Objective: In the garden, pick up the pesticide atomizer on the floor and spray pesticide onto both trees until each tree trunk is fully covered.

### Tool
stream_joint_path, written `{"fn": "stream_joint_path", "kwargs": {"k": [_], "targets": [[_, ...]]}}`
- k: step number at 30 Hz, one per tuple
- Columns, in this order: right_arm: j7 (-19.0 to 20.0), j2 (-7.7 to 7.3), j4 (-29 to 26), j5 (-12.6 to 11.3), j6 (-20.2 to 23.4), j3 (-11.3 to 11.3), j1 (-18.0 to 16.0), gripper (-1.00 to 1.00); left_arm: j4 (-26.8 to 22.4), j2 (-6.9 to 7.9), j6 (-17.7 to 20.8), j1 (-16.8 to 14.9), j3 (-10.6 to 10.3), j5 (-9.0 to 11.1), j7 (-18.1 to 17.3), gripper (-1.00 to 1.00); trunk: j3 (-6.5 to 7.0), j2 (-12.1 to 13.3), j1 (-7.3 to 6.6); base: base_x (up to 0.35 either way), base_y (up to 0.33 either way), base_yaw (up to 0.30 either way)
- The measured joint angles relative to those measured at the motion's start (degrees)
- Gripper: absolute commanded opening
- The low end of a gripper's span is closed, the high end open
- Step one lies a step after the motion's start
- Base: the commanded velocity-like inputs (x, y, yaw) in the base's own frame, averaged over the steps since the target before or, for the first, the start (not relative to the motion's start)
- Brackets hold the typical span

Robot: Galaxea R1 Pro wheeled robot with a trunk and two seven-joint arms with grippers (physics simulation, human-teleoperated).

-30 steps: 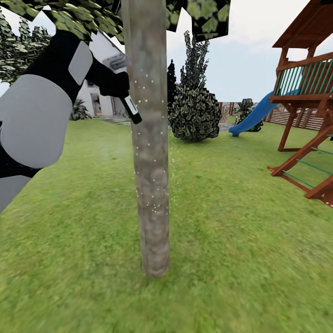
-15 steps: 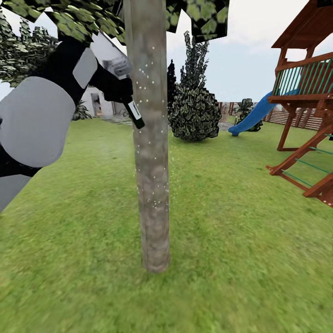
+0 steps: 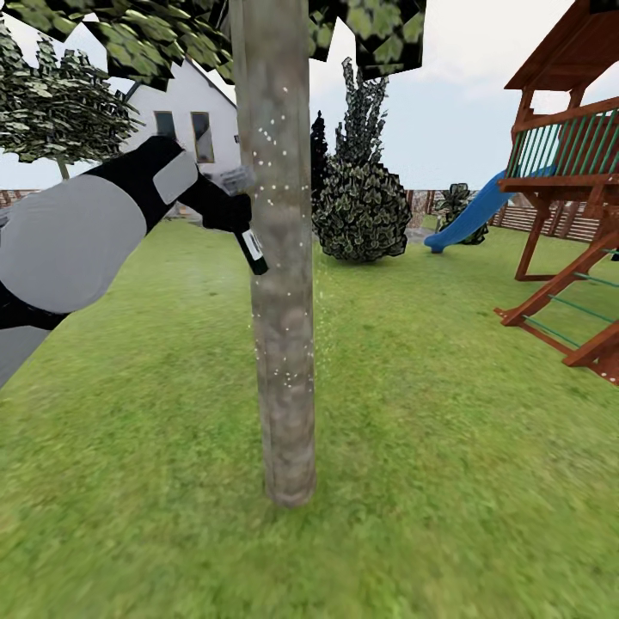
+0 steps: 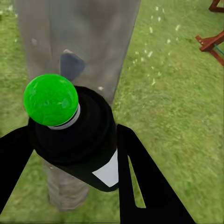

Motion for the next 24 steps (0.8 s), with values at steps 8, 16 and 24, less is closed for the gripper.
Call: {"fn": "stream_joint_path", "kwargs": {"k": [8, 16, 24], "targets": [[0.01, 0.01, 0.00, 0.00, -0.01, 0.00, 0.00, 1.00, 0.28, -0.08, -6.54, 12.18, -0.03, 0.19, -0.11, -1.00, -0.01, 0.00, 0.00, 0.000, 0.000, 0.000], [0.01, 0.01, 0.00, 0.02, 0.00, 0.00, 0.00, 1.00, 0.37, -0.12, -8.21, 17.36, -0.19, -2.62, -0.30, -1.00, -0.01, 0.00, 0.00, 0.000, 0.000, 0.000], [0.01, 0.01, 0.00, -0.01, -0.01, 0.00, 0.00, 1.00, 0.35, -0.08, -13.81, 26.15, -0.38, -5.08, -0.35, -1.00, -0.01, 0.01, 0.00, 0.000, 0.000, 0.000]]}}
